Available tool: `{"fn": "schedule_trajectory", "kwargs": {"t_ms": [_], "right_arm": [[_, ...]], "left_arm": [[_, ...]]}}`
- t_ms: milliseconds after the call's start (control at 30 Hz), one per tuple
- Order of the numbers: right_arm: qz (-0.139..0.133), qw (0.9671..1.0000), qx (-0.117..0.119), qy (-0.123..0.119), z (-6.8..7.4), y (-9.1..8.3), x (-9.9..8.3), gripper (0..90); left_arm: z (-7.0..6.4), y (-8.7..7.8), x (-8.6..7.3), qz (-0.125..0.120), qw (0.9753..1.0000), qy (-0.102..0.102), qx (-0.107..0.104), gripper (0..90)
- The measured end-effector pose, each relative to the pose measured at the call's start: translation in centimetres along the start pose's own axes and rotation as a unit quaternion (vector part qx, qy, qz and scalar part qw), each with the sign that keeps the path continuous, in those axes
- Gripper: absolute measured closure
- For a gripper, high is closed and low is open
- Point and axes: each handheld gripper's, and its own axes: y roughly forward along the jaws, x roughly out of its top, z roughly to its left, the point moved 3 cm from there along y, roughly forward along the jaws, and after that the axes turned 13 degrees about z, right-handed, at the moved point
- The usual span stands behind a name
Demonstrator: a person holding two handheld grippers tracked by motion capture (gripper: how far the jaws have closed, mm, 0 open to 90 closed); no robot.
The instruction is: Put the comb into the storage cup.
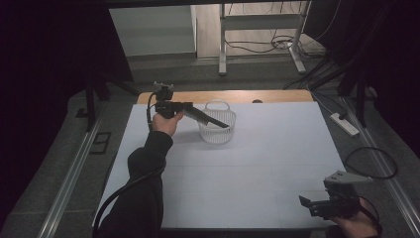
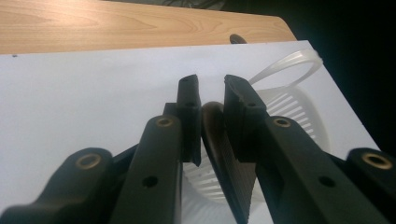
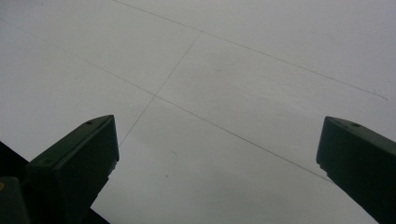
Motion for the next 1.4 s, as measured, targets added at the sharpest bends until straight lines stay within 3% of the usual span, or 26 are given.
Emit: {"fn": "schedule_trajectory", "kwargs": {"t_ms": [367,700,967,1133,1233,1400], "right_arm": [[0.000,1.0000,0.000,-0.001,0.0,0.0,0.0,0.0],[0.000,1.0000,-0.001,-0.004,0.1,0.0,0.0,0.0],[-0.002,1.0000,-0.001,-0.005,0.1,0.0,0.0,0.0],[-0.001,1.0000,0.000,-0.005,0.1,0.0,0.1,0.0],[-0.001,1.0000,0.000,-0.006,0.1,0.0,0.1,0.0],[-0.001,1.0000,0.002,-0.006,0.1,0.0,0.1,0.0]], "left_arm": [[-0.1,-0.2,-0.1,-0.007,0.9995,0.019,0.023,67.2],[-0.1,-0.9,-0.3,-0.014,0.9984,0.037,0.041,46.3],[-0.8,-1.4,-0.3,-0.018,0.9948,0.068,0.074,25.0],[-1.4,-1.6,-0.3,-0.013,0.9942,0.083,0.068,5.7],[-1.4,-1.7,-0.4,-0.007,0.9939,0.084,0.072,1.1],[-1.6,-1.7,-0.8,-0.003,0.9897,0.106,0.095,0.0]]}}
